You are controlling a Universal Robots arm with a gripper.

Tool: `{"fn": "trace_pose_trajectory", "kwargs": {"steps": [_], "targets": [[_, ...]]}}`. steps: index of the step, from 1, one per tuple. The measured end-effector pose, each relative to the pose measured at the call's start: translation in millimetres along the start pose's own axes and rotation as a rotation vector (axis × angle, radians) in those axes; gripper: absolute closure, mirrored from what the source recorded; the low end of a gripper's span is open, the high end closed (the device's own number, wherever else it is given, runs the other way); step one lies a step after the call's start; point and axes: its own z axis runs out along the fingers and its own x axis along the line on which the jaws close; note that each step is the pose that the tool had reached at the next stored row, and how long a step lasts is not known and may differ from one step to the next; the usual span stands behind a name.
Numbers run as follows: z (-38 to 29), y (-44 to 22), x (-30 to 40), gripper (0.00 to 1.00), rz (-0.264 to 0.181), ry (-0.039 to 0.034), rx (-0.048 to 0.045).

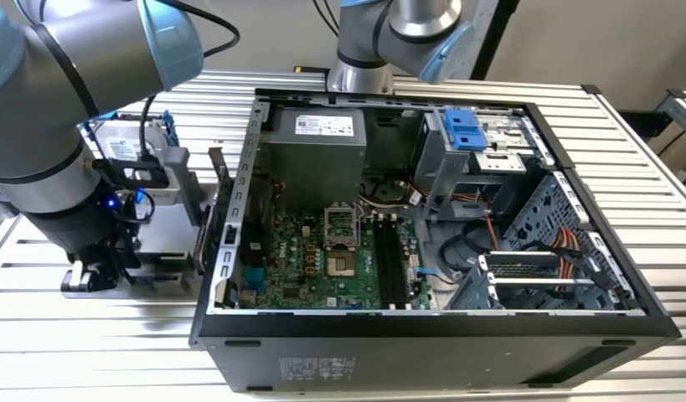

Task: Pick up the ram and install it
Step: 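Pick up the ram and move it above insertion slot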

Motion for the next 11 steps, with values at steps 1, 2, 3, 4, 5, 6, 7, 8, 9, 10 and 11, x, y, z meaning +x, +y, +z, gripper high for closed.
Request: {"fn": "trace_pose_trajectory", "kwargs": {"steps": [1, 2, 3, 4, 5, 6, 7, 8, 9, 10, 11], "targets": [[0.0, 0.0, 0.0, 0.0, 0.0, 0.0, 0.0], [0.0, 0.0, 0.0, 0.0, 0.0, 0.0002, -0.0001], [0.0, 0.0, 0.0, 0.0, 0.0, 0.0001, -0.0001], [0.1, 0.0, 0.0, 0.0, 0.0, 0.0, 0.0], [0.1, 0.0, 0.0, 0.0, 0.0, -0.0001, 0.0], [0.1, 0.0, 0.0, 0.0, 0.0, -0.0001, 0.0001], [0.1, 0.0, 0.0, 0.0, 0.0, 0.0, 0.0], [0.2, 0.0, 0.0, 0.0, 0.0, 0.0, 0.0], [0.2, 0.0, 0.0, 0.0, 0.0, 0.0, 0.0], [0.2, 0.0, 0.0, 0.0, 0.0, 0.0, 0.0], [0.2, 0.0, 0.0, 0.0, 0.0, 0.0, 0.0]]}}
